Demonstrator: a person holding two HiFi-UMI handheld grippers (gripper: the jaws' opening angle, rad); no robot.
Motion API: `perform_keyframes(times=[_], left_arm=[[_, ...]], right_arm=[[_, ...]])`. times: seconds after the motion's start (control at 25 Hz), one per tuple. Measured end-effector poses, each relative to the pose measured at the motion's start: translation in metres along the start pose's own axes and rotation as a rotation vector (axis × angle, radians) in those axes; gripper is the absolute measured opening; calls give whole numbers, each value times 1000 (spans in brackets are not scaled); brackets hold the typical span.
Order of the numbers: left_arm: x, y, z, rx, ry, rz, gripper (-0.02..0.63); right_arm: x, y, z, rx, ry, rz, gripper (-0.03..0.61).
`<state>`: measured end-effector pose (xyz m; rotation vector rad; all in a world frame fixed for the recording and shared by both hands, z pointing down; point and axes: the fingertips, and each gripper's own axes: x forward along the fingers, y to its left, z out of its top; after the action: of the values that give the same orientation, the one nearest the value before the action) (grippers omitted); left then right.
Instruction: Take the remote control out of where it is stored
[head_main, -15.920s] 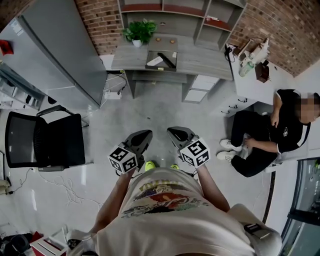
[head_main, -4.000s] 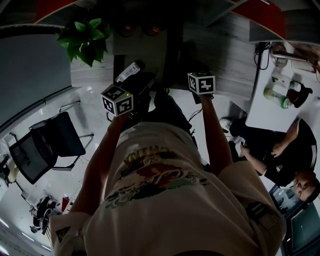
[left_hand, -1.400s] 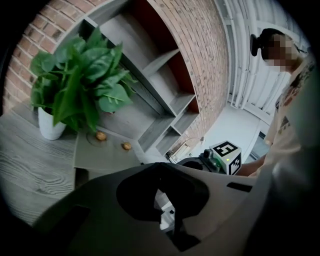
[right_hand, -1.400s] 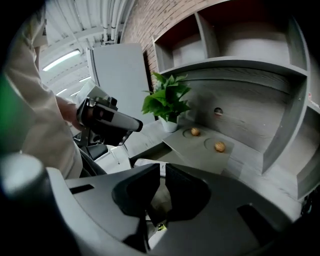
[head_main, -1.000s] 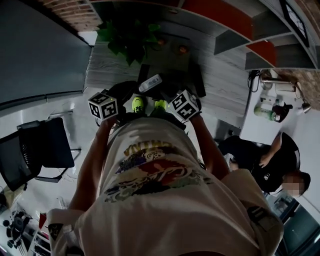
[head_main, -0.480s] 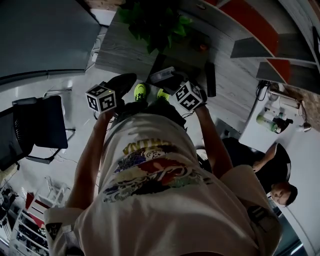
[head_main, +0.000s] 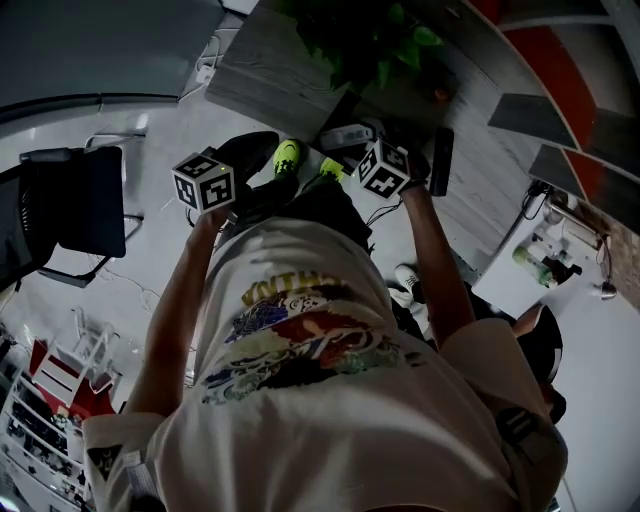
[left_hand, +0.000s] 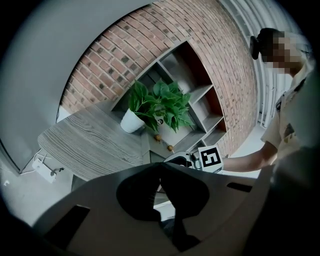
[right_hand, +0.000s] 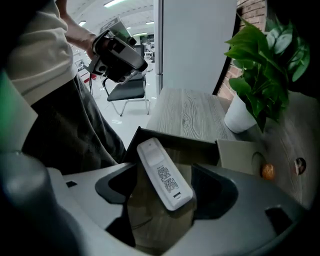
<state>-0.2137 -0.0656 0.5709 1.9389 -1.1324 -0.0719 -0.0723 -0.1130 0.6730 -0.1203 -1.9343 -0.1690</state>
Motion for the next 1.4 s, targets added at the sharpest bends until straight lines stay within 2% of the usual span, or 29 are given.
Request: perform_keyframes(times=[0.44,0.72,0.88,1.4], left_arm=[[-2,8,8,-20,-6,16,5],[5,14,7,-38,13,5,5],[9,11,8,-38,25,-5,5],[9,10,15,-44,6,-29,5]], right_arm=[[31,5,-15,-71,113,64,321],[38,5,-10,-37,66,135,331],[36,5,-9,-26,45,122,331],[36,2,-9,1,96,103,325]])
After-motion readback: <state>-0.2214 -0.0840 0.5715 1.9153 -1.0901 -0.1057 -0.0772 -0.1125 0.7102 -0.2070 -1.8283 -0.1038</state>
